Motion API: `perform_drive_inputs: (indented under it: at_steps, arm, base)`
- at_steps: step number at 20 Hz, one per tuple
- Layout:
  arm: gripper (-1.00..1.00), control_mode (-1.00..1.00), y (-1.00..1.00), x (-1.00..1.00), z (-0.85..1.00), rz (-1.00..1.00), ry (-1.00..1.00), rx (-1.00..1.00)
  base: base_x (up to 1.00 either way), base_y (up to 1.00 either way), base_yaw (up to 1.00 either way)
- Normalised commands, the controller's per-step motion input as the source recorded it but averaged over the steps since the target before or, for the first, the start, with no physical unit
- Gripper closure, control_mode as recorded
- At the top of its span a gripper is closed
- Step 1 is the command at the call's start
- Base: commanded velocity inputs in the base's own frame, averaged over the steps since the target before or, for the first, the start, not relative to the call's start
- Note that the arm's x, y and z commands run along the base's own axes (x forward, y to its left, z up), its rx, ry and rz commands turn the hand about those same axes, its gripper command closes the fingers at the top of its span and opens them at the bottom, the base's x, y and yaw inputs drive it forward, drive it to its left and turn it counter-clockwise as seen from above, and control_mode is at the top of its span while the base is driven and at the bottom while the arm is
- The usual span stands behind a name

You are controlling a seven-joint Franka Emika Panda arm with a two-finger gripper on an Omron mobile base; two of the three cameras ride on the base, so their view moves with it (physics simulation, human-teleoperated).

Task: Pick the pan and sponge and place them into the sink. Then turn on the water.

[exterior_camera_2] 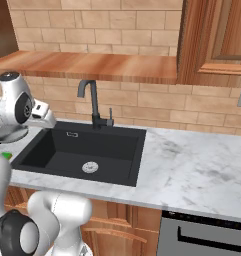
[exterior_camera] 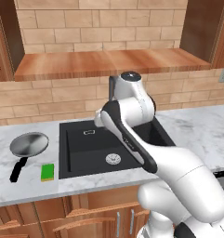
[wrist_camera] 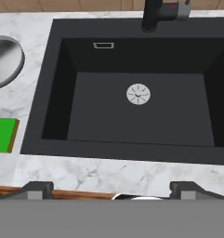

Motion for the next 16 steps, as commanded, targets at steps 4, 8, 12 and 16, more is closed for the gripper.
perform_drive_inputs:
  at_steps: [4, 8, 12, 16]
  arm:
    - [-1.0, -1.0, 0.41, -0.01, -0.18, 0.0, 0.0, 0.01]
    - [-1.0, -1.0, 0.44, 0.0, -0.2, 0.0, 0.0, 0.0]
    - [-1.0, -1.0, 0.44, 0.0, -0.2, 0.0, 0.0, 0.02]
    - [-1.0, -1.0, 0.44, 0.0, -0.18, -0.01, 0.0, 0.01]
  base:
    - [0.0, 0.0, 0.0]
    - [0.0, 0.0, 0.0]
    - [0.0, 0.0, 0.0]
    - [0.0, 0.0, 0.0]
